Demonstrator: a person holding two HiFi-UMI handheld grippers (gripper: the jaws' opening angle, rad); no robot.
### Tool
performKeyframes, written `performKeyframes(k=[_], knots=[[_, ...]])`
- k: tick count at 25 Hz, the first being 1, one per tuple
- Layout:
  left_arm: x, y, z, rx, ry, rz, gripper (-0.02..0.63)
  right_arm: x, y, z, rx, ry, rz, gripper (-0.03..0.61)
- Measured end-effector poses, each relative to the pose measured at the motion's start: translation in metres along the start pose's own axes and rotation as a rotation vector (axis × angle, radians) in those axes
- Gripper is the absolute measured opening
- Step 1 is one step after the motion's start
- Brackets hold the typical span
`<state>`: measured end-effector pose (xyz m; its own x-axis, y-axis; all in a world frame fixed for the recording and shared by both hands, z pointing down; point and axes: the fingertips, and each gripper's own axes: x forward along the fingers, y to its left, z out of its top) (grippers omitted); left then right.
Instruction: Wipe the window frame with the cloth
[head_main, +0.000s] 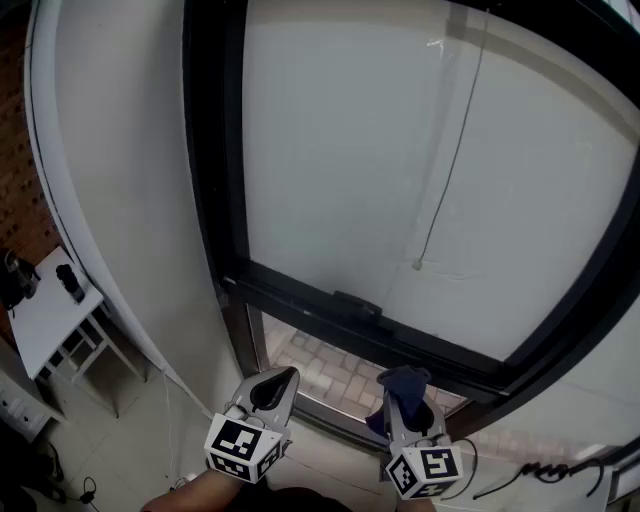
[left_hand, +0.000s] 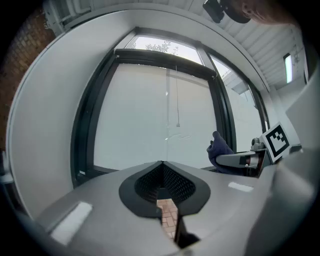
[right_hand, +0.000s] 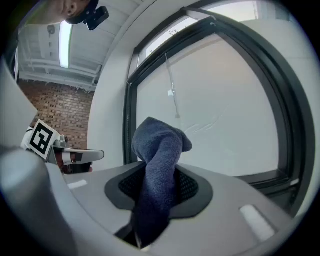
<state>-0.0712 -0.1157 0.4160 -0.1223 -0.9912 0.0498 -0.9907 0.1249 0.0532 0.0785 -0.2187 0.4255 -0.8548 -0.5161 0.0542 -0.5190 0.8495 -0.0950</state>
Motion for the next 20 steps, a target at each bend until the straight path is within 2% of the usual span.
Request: performKeyframes(k=[5, 11, 20], knots=[[-0.017, 0.022, 0.004, -0.008, -0.021, 0.077, -0.006, 0.022, 0.029, 0.0, -0.015, -0.005, 0.102, 0.127], [-0.041, 0.076, 0.006, -0.017, -0.029, 0.201, -0.006, 0.064, 0.087, -0.002, -0.021, -0.001, 0.249, 0.127], [-0.042, 0.158, 0.001, -0.03, -0.01, 0.266, -0.006, 0.14, 0.151, -0.017, 0.0, 0.018, 0.327, 0.127]])
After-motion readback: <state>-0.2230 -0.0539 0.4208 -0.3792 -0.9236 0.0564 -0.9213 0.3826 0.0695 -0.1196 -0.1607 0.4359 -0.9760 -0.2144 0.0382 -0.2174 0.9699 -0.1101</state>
